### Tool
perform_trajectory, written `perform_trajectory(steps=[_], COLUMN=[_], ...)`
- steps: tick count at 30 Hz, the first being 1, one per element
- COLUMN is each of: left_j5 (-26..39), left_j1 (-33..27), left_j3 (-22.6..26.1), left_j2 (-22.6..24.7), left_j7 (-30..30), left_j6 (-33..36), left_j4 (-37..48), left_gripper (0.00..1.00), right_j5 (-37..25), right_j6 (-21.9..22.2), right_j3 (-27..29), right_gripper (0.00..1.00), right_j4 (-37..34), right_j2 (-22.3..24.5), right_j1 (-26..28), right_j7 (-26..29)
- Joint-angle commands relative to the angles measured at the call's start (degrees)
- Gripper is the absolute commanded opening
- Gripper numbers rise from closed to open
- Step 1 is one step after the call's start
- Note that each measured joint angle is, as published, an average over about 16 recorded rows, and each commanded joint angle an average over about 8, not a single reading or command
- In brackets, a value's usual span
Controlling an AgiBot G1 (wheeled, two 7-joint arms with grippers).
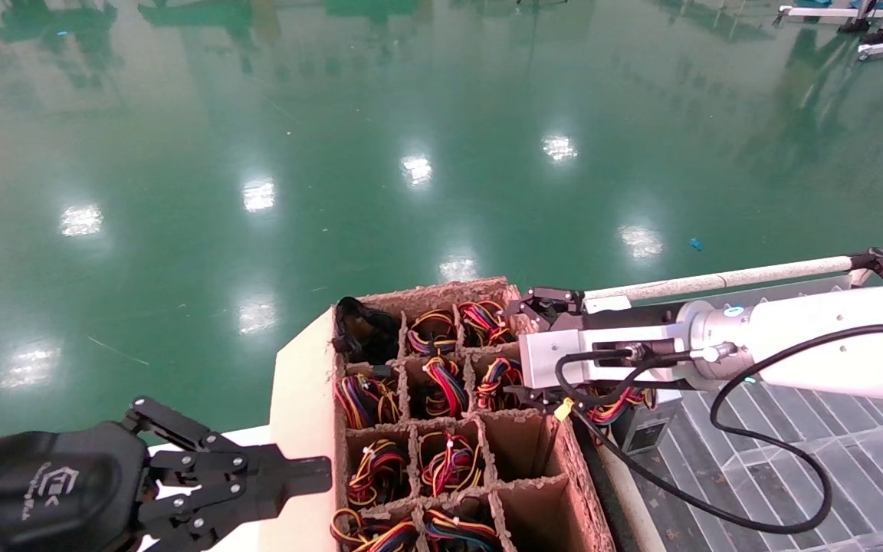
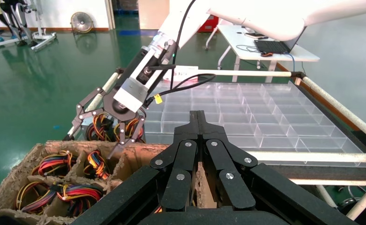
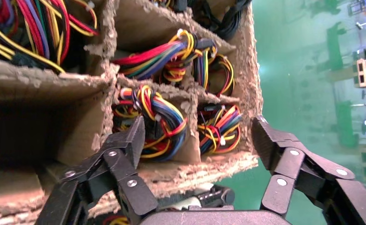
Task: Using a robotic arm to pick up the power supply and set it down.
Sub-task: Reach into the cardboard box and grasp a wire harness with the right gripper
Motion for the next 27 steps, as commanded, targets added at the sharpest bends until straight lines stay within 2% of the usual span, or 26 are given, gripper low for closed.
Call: perform_trajectory(steps=[1, 13, 23, 25, 27], left_j5=[0.0, -0.01, -0.02, -0.02, -0.02], left_j1=[0.0, 0.0, -0.01, -0.01, -0.01], left_j3=[0.0, 0.01, 0.03, 0.03, 0.03], left_j2=[0.0, -0.01, -0.01, -0.01, -0.01], left_j7=[0.0, 0.01, 0.01, 0.01, 0.01], left_j6=[0.0, -0.01, -0.01, -0.01, -0.01], left_j4=[0.0, 0.0, 0.0, 0.0, 0.0], left_gripper=[0.0, 0.0, 0.0, 0.05, 0.16], right_j5=[-0.73, -4.1, -4.75, -4.76, -4.72], right_j6=[0.07, 0.32, 0.14, -0.04, -0.26], right_j3=[-0.3, -2.24, -2.38, -2.35, -2.28], right_gripper=[0.0, 0.0, 0.0, 0.0, 0.0], right_j4=[0.2, 0.35, 1.77, 2.09, 2.42], right_j2=[0.06, -1.63, -0.93, -0.66, -0.37], right_j1=[-0.01, -0.29, -0.65, -0.64, -0.56], right_j7=[0.42, 2.75, 4.27, 4.55, 4.83])
